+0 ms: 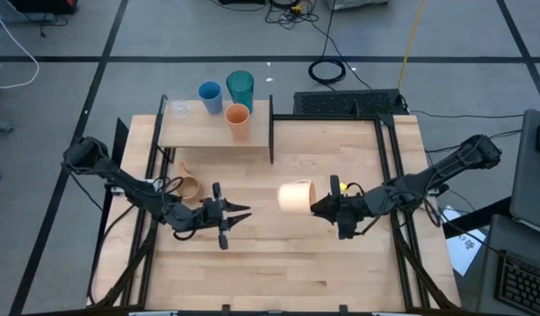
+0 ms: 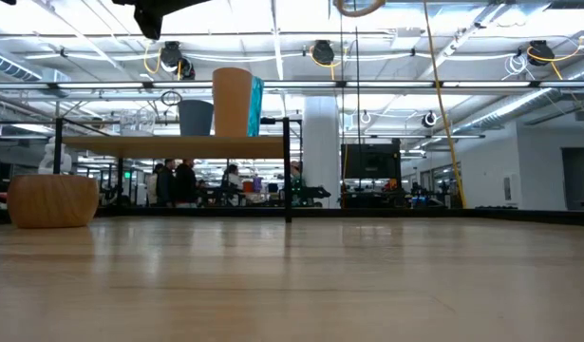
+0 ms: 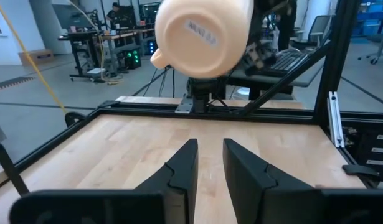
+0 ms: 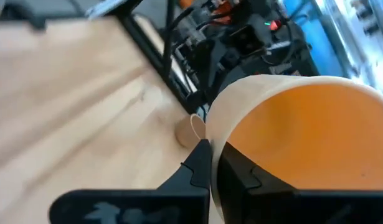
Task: Stack small to large cups/mugs on shelf
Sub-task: Put the orange mug on the shelf
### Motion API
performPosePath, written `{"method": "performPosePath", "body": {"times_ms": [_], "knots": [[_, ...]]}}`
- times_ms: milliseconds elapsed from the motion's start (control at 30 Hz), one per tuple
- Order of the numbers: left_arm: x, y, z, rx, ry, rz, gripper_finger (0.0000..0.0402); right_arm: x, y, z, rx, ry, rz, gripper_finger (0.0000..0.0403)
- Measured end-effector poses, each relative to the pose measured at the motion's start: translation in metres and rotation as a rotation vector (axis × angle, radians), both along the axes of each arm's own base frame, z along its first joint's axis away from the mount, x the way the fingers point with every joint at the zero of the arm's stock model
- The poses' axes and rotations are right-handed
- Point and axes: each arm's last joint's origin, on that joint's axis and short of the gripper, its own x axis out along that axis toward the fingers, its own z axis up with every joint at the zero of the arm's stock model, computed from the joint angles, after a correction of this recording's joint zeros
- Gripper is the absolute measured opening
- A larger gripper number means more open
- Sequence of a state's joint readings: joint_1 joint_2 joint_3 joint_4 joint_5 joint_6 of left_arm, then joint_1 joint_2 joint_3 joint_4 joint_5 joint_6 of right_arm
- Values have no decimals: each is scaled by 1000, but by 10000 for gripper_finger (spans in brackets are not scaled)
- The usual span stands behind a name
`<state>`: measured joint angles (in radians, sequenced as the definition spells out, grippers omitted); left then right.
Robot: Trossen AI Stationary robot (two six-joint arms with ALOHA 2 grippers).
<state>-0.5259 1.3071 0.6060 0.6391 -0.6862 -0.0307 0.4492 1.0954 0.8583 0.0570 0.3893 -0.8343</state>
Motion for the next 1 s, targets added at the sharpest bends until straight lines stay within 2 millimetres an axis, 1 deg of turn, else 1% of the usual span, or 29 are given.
{"method": "performPosePath", "body": {"times_ms": [133, 200, 367, 533, 800, 1000], "knots": [[0, 0, 0, 0, 1, -6, 76, -2, -1, -13, -160, 30, 37, 2], [0, 0, 0, 1, 1, -6, 76, -2, -1, -18, -211, 40, 50, 2], [0, 0, 0, 1, 1, -6, 76, -3, -2, -25, -238, 56, 57, 2], [0, 0, 0, 1, 1, -7, 76, -4, -2, -27, -291, 59, 71, 2], [0, 0, 0, 11, 2, -7, 76, -4, -2, -27, -229, 62, 54, 2], [0, 0, 0, 11, 2, -7, 76, -2, -1, -21, -33, 11, 5, 2]]}}
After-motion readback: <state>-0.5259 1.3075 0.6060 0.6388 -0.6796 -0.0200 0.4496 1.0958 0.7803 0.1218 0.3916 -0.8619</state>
